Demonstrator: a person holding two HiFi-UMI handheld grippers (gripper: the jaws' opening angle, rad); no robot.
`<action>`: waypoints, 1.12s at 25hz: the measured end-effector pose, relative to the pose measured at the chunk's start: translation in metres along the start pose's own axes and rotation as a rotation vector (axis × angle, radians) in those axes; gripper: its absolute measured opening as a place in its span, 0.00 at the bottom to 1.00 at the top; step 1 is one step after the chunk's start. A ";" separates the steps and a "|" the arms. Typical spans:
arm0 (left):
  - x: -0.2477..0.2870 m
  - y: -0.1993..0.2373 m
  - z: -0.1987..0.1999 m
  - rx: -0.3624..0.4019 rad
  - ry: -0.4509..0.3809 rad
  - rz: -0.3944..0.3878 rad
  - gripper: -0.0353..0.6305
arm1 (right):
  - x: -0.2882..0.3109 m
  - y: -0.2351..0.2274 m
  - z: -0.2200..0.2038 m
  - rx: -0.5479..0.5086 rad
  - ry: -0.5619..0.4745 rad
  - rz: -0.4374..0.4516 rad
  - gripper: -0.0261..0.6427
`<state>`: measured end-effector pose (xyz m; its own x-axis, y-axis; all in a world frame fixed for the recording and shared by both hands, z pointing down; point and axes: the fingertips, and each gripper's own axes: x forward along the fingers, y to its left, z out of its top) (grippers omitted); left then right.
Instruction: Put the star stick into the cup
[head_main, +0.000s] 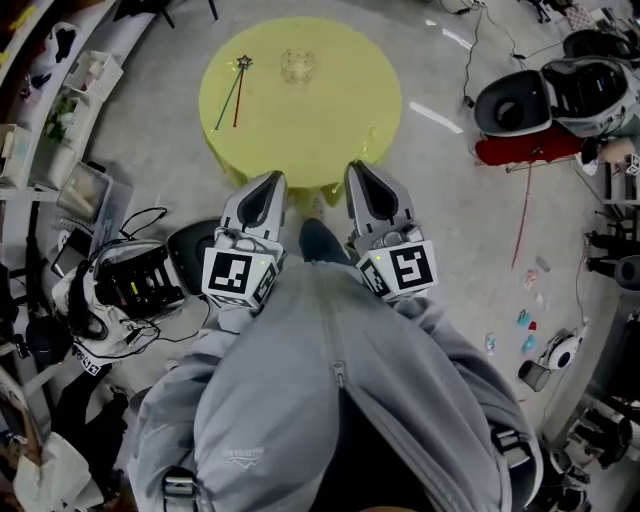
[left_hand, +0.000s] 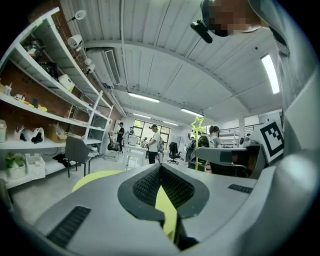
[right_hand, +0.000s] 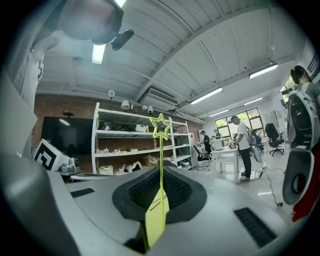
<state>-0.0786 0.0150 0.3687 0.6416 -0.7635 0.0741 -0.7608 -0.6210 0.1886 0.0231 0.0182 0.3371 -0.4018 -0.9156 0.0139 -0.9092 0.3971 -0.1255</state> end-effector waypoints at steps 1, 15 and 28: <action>0.013 0.005 0.002 -0.004 0.004 0.002 0.08 | 0.012 -0.009 0.001 0.002 0.004 0.005 0.10; 0.168 0.062 0.030 0.003 0.026 0.081 0.08 | 0.146 -0.111 0.012 0.026 0.038 0.116 0.10; 0.204 0.095 0.045 0.008 0.028 0.112 0.08 | 0.203 -0.122 0.015 0.026 0.046 0.169 0.10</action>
<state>-0.0242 -0.2074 0.3578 0.5546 -0.8232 0.1214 -0.8287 -0.5333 0.1699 0.0545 -0.2173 0.3400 -0.5534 -0.8322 0.0354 -0.8257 0.5424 -0.1550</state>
